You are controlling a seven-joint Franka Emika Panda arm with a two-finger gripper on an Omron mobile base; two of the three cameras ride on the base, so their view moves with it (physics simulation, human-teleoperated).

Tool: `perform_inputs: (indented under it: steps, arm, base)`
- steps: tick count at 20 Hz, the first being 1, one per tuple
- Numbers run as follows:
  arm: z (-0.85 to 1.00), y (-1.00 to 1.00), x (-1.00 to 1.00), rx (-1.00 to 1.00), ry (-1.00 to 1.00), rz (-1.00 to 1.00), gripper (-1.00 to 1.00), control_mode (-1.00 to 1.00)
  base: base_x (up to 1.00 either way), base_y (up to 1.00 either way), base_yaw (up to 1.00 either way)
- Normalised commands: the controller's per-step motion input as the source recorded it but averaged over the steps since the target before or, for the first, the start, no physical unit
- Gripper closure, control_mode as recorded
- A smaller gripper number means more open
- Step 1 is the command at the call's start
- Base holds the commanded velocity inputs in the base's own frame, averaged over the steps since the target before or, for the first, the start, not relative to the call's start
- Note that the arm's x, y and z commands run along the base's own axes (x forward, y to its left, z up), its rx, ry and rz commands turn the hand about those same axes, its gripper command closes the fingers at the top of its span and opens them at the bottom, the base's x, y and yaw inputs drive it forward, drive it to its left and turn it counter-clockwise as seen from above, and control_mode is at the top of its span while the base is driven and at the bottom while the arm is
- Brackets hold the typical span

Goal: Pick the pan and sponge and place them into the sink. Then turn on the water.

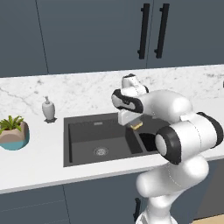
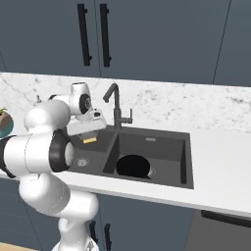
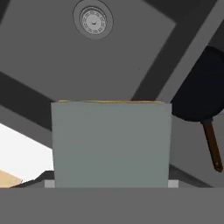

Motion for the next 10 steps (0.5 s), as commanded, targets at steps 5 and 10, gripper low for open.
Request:
perform_inputs:
  steps: [5, 10]
  arm:
    - [0.01, -1.00, 0.06, 0.00, 0.01, 0.01, 1.00, -1.00]
    - [-0.03, -1.00, 0.18, 0.04, 0.02, 0.03, 1.00, -1.00]
  base:
    - [0.00, 0.00, 0.00]
    - [0.00, 0.00, 0.00]
